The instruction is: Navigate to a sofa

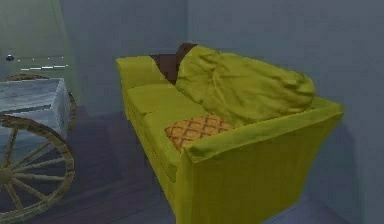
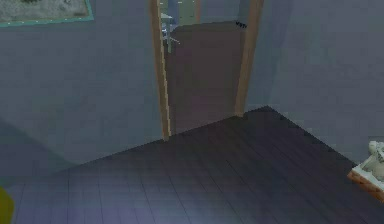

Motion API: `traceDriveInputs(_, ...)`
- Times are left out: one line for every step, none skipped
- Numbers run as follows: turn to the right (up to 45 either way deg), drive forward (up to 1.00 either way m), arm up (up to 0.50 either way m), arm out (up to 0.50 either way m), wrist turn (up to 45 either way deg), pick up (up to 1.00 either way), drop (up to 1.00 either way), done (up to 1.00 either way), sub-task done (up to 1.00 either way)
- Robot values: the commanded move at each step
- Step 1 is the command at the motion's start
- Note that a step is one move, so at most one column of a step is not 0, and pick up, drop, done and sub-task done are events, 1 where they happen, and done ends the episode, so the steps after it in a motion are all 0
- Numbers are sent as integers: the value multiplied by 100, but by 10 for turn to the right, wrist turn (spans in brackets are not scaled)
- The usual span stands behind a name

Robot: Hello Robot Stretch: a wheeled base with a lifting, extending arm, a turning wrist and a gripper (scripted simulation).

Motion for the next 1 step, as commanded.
traceDriveInputs(0, 0, 0, 0, 0, 0, 0, 100, 0)
